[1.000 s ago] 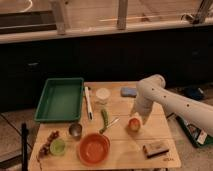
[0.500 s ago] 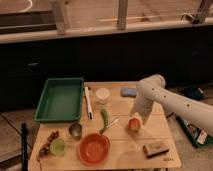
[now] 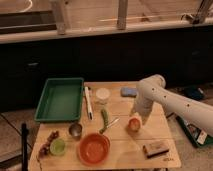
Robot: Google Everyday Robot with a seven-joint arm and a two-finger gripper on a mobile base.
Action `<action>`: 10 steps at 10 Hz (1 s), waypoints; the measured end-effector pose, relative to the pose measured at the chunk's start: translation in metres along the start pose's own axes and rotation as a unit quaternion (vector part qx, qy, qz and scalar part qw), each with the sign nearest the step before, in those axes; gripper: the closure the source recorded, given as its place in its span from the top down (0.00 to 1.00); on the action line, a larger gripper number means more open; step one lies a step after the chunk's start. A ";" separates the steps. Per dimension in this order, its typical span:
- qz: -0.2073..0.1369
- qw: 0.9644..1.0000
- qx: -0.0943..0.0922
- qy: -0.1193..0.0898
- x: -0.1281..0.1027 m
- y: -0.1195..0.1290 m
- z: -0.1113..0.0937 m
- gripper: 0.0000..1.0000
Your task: Place apple in paper cup
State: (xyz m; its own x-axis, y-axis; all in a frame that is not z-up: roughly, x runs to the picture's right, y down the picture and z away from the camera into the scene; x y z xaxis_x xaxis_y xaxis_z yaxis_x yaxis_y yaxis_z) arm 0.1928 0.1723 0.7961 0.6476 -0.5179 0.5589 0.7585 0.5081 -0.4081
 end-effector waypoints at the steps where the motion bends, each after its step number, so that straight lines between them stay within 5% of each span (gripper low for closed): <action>1: 0.002 1.000 0.000 -0.001 0.000 0.000 0.000 0.57; 6: 0.007 1.000 0.001 -0.003 -0.002 -0.001 0.000 0.57; 10: 0.006 1.000 -0.003 0.004 -0.007 0.000 0.007 0.80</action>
State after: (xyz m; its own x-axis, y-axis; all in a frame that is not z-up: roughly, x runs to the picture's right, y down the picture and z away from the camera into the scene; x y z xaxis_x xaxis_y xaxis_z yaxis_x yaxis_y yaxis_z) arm 0.1878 0.1806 0.7975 0.6575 -0.5167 0.5484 0.7508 0.5107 -0.4189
